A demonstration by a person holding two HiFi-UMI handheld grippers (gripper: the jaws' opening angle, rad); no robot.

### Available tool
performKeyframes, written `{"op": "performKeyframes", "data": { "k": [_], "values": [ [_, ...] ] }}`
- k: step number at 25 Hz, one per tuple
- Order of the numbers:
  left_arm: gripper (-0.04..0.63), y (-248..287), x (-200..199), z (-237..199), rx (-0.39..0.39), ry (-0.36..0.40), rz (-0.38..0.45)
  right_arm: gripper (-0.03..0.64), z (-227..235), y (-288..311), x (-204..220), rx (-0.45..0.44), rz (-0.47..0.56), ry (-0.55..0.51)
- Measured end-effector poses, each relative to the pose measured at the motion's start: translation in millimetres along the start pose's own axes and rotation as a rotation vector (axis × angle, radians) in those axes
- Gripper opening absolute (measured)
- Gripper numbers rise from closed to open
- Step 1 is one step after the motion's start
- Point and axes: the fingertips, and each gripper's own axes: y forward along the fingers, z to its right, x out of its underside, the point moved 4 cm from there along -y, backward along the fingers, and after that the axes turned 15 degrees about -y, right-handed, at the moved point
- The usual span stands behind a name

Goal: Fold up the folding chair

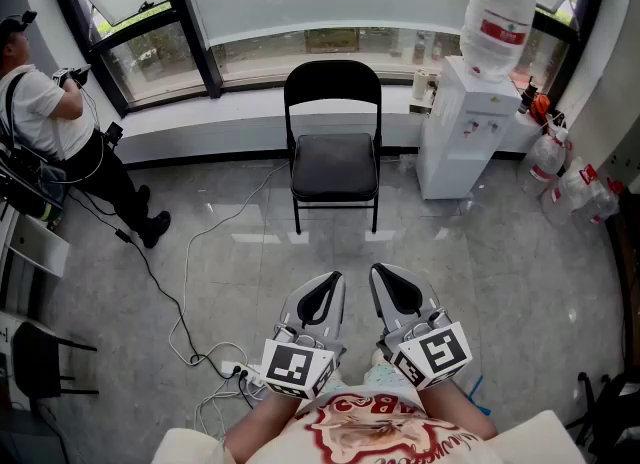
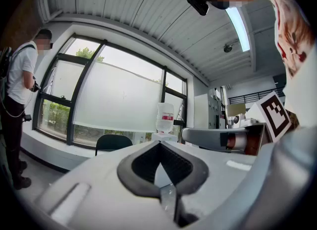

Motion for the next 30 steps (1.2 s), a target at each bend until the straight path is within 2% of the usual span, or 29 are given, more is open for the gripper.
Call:
{"op": "performKeyframes", "data": {
  "k": [6,12,16,19,22,25,30],
  "values": [
    [0.001,-5,-4,-4,0.012,0.012,0.029,0.021,-6,2,-5,0.001,-0.001,-0.017],
    [0.001,-13,-6,-10,0.013,0.013,0.01,0.021,-18,6,-8,0.01,0.007,-0.031],
    [0.001,-21,-10,-18,0.012,0.007,0.01,0.023,-18,5,-17,0.081,0.058,-0.067],
    [0.001,-29,-13,-23,0.012,0.018,0.019,0.023,-22,3,-21,0.118,0.087,-0.053],
    [0.001,-34,-10,-30,0.01,0.012,0.017,0.023,-28,3,-18,0.113,0.099,-0.027],
    [0.001,-34,-7,-35,0.005,-0.01,0.016,0.022,-30,5,-16,0.1,0.104,-0.05],
    [0.001,-25,-16,-49,-0.024,-0.008,0.047,0.017,-22,23,-17,0.084,0.132,-0.031]
  ]
}}
